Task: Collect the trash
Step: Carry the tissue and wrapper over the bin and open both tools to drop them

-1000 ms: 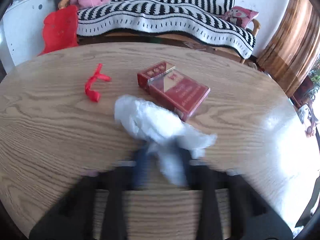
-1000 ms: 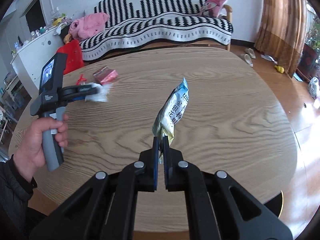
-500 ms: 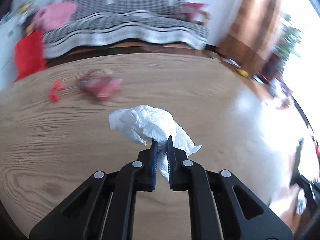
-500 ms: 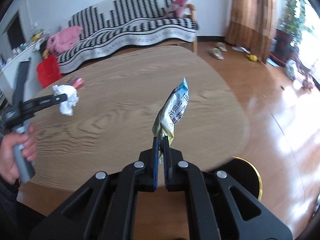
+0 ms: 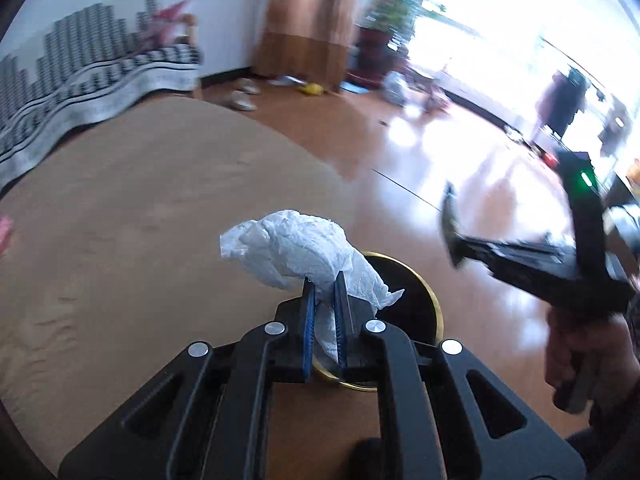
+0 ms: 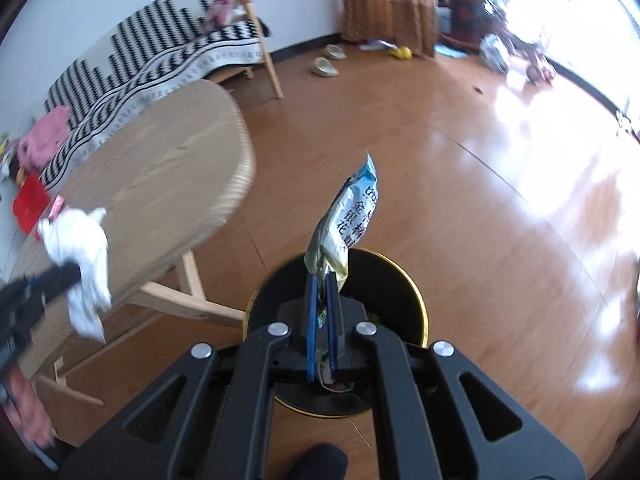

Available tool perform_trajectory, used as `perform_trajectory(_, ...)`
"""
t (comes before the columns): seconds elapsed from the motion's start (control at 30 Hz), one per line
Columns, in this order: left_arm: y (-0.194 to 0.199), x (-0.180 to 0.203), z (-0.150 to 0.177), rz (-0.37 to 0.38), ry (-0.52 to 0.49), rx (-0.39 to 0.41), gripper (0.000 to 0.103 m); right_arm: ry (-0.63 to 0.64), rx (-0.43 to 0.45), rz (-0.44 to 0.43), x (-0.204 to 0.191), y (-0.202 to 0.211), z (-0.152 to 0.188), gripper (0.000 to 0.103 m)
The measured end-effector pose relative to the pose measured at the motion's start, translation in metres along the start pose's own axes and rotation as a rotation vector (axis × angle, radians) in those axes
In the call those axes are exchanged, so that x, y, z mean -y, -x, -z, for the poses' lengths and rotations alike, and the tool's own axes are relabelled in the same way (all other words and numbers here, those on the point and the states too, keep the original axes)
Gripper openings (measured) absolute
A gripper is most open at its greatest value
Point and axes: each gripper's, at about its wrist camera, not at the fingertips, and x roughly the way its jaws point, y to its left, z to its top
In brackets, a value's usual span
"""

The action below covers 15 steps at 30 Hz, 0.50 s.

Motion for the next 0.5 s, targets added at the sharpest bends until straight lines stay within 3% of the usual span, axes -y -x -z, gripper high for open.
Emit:
perform_trajectory(0.17, -0.041, 0.037, 0.013, 0.060, -0.071, -0.082, 0.008, -0.028, -0.017, -0.002, 0.018, -0.002, 0.006, 0.005)
perform_trajectory(0.27, -0.062, 0.047, 0.021, 0.057, -0.096, -0.123, 0.008, -0.036, -0.024, -0.016, 0.023, -0.003, 0.008, 0.005)
perform_trajectory(0.5, -0.092, 0.044, 0.028, 0.050, -0.085, -0.169, 0.008, -0.042, -0.031, -0.018, 0.029, -0.005, 0.006, 0.005)
